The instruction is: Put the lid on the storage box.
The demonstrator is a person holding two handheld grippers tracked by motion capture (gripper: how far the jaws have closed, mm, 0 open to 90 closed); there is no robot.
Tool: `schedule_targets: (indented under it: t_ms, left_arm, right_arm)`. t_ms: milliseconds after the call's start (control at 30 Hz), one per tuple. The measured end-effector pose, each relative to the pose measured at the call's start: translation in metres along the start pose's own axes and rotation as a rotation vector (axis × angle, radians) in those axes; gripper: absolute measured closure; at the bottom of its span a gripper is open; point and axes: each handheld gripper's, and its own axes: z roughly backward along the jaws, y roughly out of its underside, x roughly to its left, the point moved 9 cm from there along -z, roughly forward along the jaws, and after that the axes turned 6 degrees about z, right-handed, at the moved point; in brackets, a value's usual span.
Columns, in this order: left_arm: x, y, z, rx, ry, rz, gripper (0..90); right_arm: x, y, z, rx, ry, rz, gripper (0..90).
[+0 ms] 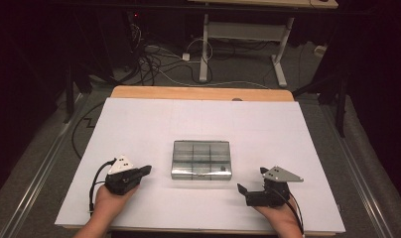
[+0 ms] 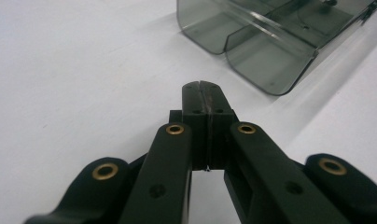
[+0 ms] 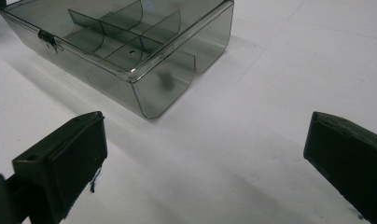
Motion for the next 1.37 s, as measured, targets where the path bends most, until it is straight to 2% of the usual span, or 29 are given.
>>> schedule_targets:
  t_ms: [100,200,333,400,533,700,767,867,967,1033,1100,1233,1367]
  left_arm:
    - [0.003,0.000,0.003,0.002,0.003,0.004,81.9]
    - [0.001,0.000,0.003,0.004,0.020,0.007,74.1]
    - [-0.001,0.007,-0.001,0.043,0.032,-0.002,58.3]
    - [-0.002,0.006,-0.001,0.047,0.043,0.012,49.0]
    - [-0.003,0.000,-0.001,0.019,0.051,0.028,31.0]
    - [-0.003,-0.003,-0.002,0.001,0.051,0.038,15.1]
    - [-0.004,-0.005,-0.002,-0.007,0.054,0.037,13.4]
    - [-0.006,-0.007,-0.003,-0.013,0.054,0.040,2.4]
    - [-0.010,-0.009,-0.003,-0.017,0.073,0.057,0.0]
    - [-0.012,-0.009,-0.003,-0.021,0.080,0.054,0.0]
    - [-0.013,-0.008,-0.003,-0.015,0.079,0.044,0.0]
    - [-0.012,-0.011,-0.003,-0.030,0.077,0.057,0.0]
    - [-0.010,-0.011,-0.003,-0.030,0.064,0.051,0.0]
  right_arm:
    - [0.001,0.000,-0.001,-0.002,0.002,0.001,0.4]
    - [0.002,-0.001,-0.001,0.000,0.001,0.006,0.4]
    - [0.003,-0.001,-0.001,0.000,0.000,0.003,0.4]
    - [0.003,-0.001,-0.002,-0.001,0.001,0.006,0.4]
    - [0.003,-0.001,-0.002,-0.002,0.006,0.012,0.3]
    - [0.004,-0.003,-0.001,-0.022,0.008,0.017,0.3]
    - [0.004,-0.004,0.000,-0.030,0.009,0.015,0.3]
    - [0.005,-0.006,0.003,-0.048,0.012,0.020,0.3]
    - [0.005,-0.007,0.006,-0.062,0.014,0.021,0.3]
    - [0.006,-0.007,0.009,-0.073,0.016,0.012,0.3]
    - [0.005,-0.007,0.011,-0.081,0.024,0.010,0.3]
    - [0.003,-0.007,0.010,-0.086,0.031,0.010,0.3]
    - [0.004,-0.007,0.009,-0.084,0.031,0.013,0.3]
